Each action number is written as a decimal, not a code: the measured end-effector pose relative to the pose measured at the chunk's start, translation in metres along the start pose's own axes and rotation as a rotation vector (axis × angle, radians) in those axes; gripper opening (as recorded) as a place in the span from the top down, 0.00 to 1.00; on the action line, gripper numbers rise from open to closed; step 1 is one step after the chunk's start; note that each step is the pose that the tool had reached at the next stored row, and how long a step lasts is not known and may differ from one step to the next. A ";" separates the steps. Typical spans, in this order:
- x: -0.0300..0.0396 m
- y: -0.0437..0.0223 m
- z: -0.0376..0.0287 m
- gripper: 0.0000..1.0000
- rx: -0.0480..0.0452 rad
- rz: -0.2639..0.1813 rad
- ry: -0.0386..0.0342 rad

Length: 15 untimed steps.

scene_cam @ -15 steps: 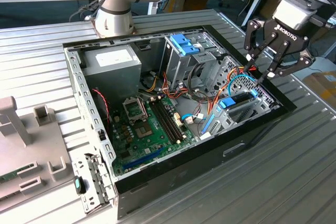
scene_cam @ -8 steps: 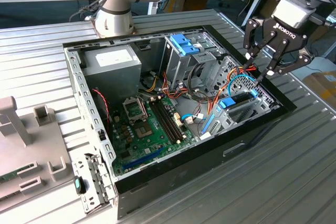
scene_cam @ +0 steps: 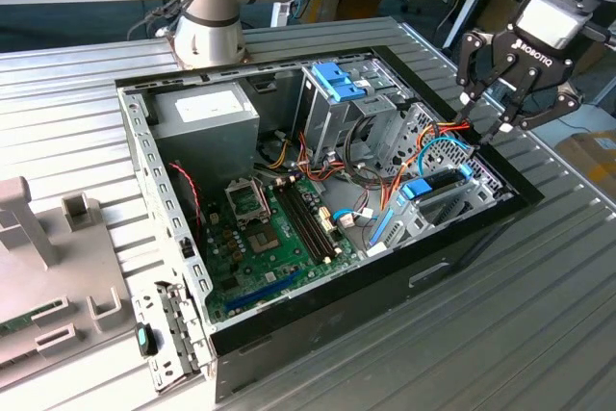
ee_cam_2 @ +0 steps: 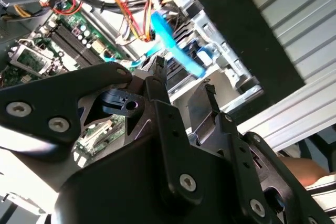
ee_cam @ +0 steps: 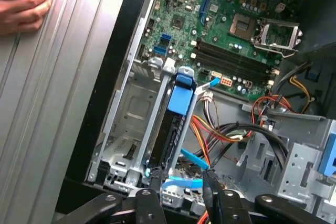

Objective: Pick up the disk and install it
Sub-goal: 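Insert the first disk wire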

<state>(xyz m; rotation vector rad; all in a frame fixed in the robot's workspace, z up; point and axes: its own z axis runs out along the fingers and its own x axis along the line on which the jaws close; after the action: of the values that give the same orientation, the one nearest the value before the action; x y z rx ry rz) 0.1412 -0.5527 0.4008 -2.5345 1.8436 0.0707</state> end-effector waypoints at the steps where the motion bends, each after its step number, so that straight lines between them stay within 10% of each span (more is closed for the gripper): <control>1: 0.0021 -0.0077 -0.0001 0.56 0.0000 -0.001 -0.0001; 15: 0.0117 -0.0388 0.0099 0.56 -0.0088 -0.168 0.0046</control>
<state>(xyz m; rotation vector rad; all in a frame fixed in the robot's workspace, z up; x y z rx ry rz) 0.1814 -0.5516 0.3897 -2.6856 1.6271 0.0720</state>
